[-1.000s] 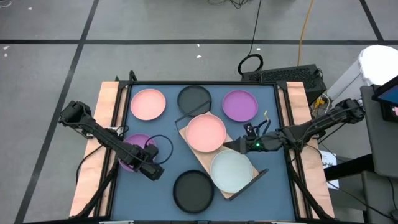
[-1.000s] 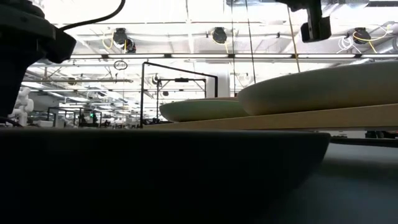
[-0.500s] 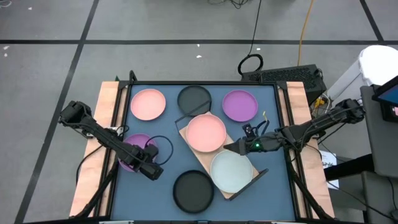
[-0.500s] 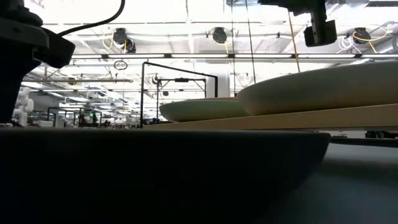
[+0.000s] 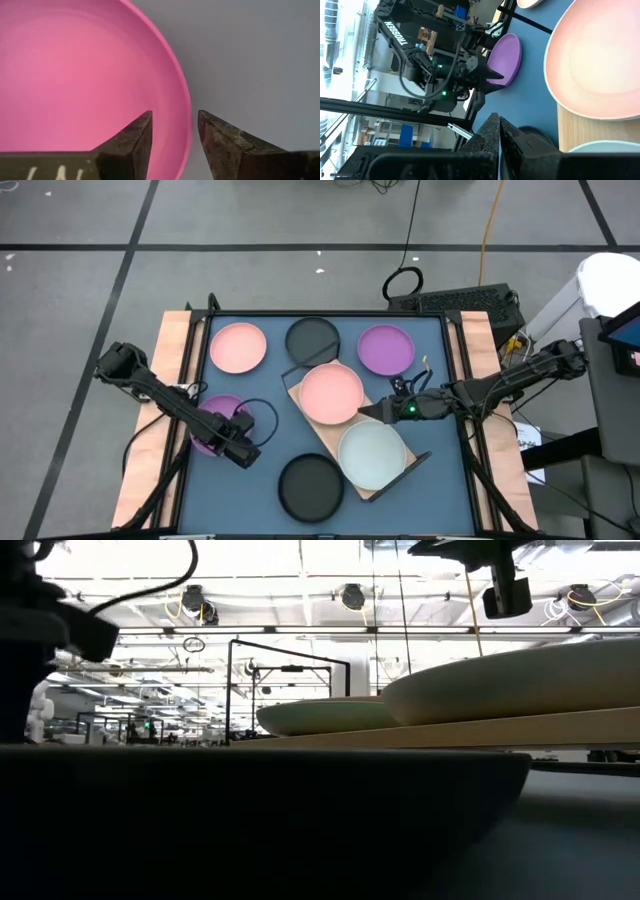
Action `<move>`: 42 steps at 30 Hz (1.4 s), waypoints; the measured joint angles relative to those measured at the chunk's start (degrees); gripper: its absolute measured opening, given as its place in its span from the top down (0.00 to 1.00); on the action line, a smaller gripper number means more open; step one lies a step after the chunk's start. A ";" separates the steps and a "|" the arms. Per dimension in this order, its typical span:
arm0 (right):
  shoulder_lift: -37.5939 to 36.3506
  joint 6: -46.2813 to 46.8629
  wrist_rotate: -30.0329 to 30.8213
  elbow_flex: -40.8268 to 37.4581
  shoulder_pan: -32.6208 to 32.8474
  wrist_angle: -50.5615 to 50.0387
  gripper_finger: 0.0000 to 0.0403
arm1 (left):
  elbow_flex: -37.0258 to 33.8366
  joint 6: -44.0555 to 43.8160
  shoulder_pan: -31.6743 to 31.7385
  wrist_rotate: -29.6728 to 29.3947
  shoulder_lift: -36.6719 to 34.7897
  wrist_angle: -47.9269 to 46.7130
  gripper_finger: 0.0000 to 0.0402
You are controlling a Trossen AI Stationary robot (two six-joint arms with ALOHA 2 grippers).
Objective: Place and stack plates onto a shelf
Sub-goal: Stack the left purple plate on top of the light blue plate on the shelf
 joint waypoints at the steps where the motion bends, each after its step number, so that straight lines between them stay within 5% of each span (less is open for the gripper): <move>1: 0.00 0.00 0.00 0.00 0.00 -0.02 1.00 | -0.72 -0.17 0.00 0.48 0.00 0.78 0.60; 7: 0.00 0.00 0.00 0.00 0.00 0.00 1.00 | -2.31 0.87 0.00 1.00 0.00 2.25 0.65; 15: 0.01 0.00 0.04 0.00 0.00 0.00 1.00 | -2.27 3.06 -0.03 0.13 -0.07 4.50 0.97; 26: 0.00 0.00 0.21 -0.02 0.00 0.46 1.00 | 6.30 3.20 -1.36 -0.90 0.00 2.12 0.98; 42: 0.00 -0.15 0.35 -0.02 0.12 0.44 1.00 | 24.16 19.85 -2.01 -0.80 0.02 -3.89 0.98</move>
